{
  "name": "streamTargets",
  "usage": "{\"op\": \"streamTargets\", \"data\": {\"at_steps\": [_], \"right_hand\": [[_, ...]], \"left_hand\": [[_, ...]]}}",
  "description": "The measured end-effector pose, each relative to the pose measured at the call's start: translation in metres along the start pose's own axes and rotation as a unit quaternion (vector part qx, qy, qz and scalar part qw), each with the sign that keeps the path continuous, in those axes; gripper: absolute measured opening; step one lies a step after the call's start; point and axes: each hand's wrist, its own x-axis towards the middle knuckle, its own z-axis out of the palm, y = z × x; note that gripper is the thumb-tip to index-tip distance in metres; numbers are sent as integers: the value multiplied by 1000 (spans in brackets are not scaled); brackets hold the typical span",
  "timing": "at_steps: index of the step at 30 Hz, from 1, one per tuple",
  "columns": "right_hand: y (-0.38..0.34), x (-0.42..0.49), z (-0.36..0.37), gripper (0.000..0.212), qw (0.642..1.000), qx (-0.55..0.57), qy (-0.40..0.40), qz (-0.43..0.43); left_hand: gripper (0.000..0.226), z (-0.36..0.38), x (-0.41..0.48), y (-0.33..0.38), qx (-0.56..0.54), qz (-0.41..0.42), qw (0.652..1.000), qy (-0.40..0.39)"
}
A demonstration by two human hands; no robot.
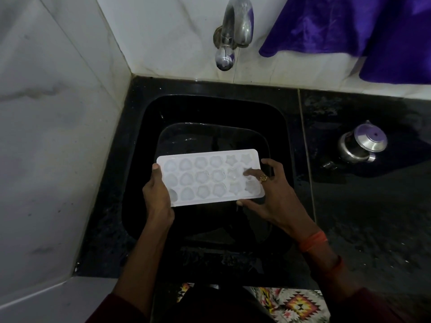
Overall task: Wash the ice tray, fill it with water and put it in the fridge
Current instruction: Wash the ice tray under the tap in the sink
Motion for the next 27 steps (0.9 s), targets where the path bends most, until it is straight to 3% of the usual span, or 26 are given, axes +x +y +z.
{"op": "streamTargets", "data": {"at_steps": [27], "right_hand": [[-8, 7, -8, 81, 994, -59, -71, 58]], "left_hand": [[44, 3, -2, 2, 14, -8, 1000, -4]]}}
